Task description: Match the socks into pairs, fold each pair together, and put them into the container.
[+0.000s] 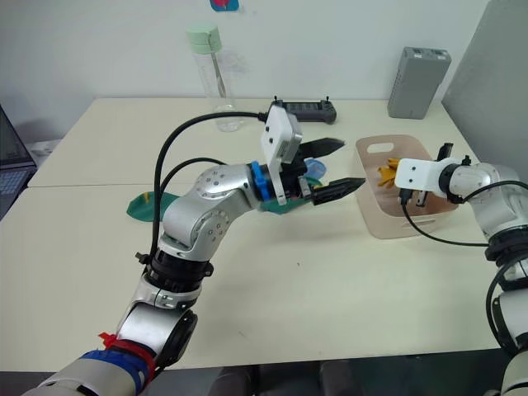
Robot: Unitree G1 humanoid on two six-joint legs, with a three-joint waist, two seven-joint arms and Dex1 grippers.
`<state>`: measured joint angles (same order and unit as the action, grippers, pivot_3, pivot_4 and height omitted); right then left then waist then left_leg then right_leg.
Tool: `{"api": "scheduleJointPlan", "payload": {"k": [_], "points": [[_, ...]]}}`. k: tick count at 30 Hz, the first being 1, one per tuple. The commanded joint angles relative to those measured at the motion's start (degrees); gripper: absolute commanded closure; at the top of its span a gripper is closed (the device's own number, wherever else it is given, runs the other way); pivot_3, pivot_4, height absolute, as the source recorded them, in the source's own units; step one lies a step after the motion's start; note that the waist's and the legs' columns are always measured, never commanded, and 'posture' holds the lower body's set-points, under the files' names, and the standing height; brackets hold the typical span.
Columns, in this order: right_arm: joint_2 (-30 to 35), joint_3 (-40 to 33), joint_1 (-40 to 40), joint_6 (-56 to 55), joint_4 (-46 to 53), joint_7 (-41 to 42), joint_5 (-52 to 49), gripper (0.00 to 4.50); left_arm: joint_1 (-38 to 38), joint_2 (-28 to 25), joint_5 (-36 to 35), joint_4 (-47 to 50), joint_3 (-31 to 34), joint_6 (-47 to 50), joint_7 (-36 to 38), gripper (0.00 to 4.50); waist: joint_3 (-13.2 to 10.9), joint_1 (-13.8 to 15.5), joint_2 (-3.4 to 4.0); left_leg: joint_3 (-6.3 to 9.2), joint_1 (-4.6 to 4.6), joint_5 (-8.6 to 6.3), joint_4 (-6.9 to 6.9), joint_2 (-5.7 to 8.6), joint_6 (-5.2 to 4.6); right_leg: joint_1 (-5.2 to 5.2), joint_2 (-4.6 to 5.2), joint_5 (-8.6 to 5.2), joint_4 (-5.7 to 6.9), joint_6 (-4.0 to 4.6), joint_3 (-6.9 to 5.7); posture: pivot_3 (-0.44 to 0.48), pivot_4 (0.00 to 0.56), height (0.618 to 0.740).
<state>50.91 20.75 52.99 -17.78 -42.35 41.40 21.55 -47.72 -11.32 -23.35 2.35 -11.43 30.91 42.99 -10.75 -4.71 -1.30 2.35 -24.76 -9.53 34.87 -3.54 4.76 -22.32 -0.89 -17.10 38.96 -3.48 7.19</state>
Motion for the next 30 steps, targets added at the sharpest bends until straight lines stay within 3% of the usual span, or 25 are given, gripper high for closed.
{"api": "scheduleJointPlan", "payload": {"k": [1, 9, 14, 24, 26, 30], "points": [[-0.67, 0.87, 2.34, -2.69, -3.47, 4.01, 1.42, 4.50, -0.97, -0.03, 0.49, 2.61, -0.10, 0.73, -0.66, 0.02, 0.00, 0.04, 0.00, 0.00, 0.00, 0.00, 0.01, 0.02, 0.00, 0.02, 0.01, 0.01, 0.00, -0.01, 0.00, 0.000, 0.150, 0.740], [-1.03, 0.44, 5.30, -2.59, -5.74, 11.35, 1.84, 1.83, -0.49, 0.31, 0.93, 3.29, -0.41, 1.19, -0.85, 0.00, 0.00, 0.10, 0.01, 0.03, 0.02, 0.01, 0.07, 0.04, 0.01, 0.06, 0.03, 0.06, 0.02, -0.06, -0.01, 0.000, 0.150, 0.740], [1.85, -1.77, 5.79, 2.10, 1.47, 26.02, -3.30, 0.03, -0.67, -0.29, 0.76, 2.62, -0.12, 0.67, 0.29, 0.00, -0.02, 0.14, 0.05, 0.03, 0.02, 0.01, 0.05, 0.04, 0.01, 0.06, 0.03, 0.06, 0.02, -0.05, -0.02, 0.000, 0.150, 0.740], [10.71, -6.28, 9.34, 17.15, 18.16, 48.22, -12.45, 0.03, -0.56, -3.63, 1.13, 0.22, 1.70, -1.55, 3.34, 0.00, -0.10, 0.23, 0.20, 0.06, 0.02, 0.01, 0.06, 0.04, 0.01, 0.06, 0.03, 0.04, 0.03, -0.07, -0.05, 0.000, 0.150, 0.740], [9.98, -7.63, 10.40, 18.96, 18.75, 46.63, -13.25, 0.03, 0.02, -4.46, 1.47, -0.06, 2.50, -2.20, 2.86, 0.00, -0.10, 0.04, 0.20, 0.06, 0.02, 0.01, 0.06, 0.03, 0.01, 0.06, 0.03, 0.04, 0.03, -0.07, -0.05, 0.000, 0.150, 0.740], [1.80, -13.33, 10.79, 24.43, 20.54, 32.94, -16.00, 0.03, 2.45, -5.63, 2.65, 0.16, 5.21, -4.51, -0.20, 0.00, -0.09, -0.35, 0.21, 0.03, 0.08, 0.01, 0.07, 0.00, 0.00, 0.07, 0.02, 0.06, 0.07, -0.06, -0.02, 0.000, 0.150, 0.740]]}}
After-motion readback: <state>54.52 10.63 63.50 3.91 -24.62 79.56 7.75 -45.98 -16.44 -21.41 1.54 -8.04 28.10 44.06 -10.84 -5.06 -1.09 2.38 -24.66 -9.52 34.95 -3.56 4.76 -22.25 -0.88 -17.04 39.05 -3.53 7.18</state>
